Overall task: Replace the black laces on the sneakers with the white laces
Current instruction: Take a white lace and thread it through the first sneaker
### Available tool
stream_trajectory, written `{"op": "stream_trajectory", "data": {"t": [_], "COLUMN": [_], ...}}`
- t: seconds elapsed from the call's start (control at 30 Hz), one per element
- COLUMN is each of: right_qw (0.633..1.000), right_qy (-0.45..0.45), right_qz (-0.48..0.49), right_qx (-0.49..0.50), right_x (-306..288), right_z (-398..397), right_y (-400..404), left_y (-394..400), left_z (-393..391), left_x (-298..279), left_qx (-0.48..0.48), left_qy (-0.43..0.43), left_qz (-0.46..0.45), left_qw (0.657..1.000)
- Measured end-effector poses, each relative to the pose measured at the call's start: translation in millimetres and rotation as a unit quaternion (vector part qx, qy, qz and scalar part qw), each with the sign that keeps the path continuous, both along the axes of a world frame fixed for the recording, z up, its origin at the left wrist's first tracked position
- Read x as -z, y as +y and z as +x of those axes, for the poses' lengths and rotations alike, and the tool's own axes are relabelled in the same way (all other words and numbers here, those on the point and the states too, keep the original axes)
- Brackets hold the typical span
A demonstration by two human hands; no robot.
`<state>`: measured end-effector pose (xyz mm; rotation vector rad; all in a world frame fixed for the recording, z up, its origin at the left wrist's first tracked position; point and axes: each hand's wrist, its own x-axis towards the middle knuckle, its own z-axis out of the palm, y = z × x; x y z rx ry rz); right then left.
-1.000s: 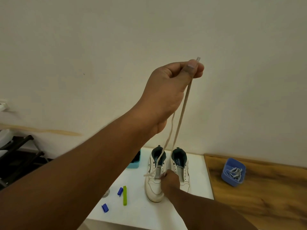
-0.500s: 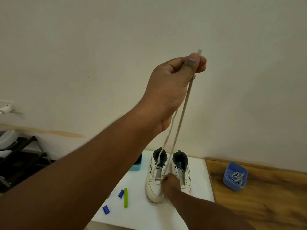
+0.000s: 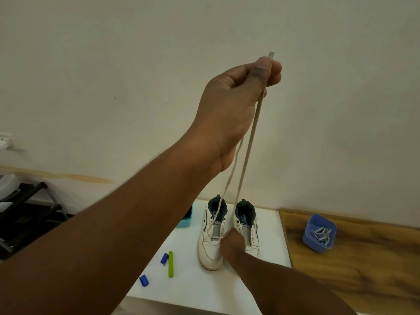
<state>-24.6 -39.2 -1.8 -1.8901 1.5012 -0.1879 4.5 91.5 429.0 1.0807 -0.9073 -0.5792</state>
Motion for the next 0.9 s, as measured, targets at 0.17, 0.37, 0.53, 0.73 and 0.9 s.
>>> {"op": "stream_trajectory", "data": {"t": [0.17, 0.37, 0.53, 0.73, 0.9], "right_qw": [0.999, 0.998, 1.0, 1.0, 0.999], "right_qy": [-0.037, -0.066, -0.025, -0.016, -0.035], "right_qz": [-0.006, 0.008, -0.008, -0.004, -0.007], "right_qx": [-0.011, 0.017, 0.01, -0.008, -0.016], "right_x": [8, 9, 6, 7, 11], "right_z": [-4, -2, 1, 0, -4], "right_y": [3, 5, 3, 0, 5], "left_y": [1, 2, 1, 0, 2], "left_z": [-1, -2, -1, -2, -6], "left_x": [-2, -2, -4, -8, -11], "left_qx": [-0.003, 0.0, 0.0, 0.002, 0.02], "left_qy": [0.006, 0.0, 0.007, 0.017, 0.023], "left_qz": [-0.009, -0.021, -0.032, -0.044, -0.049], "left_qw": [1.0, 1.0, 0.999, 0.999, 0.998]}}
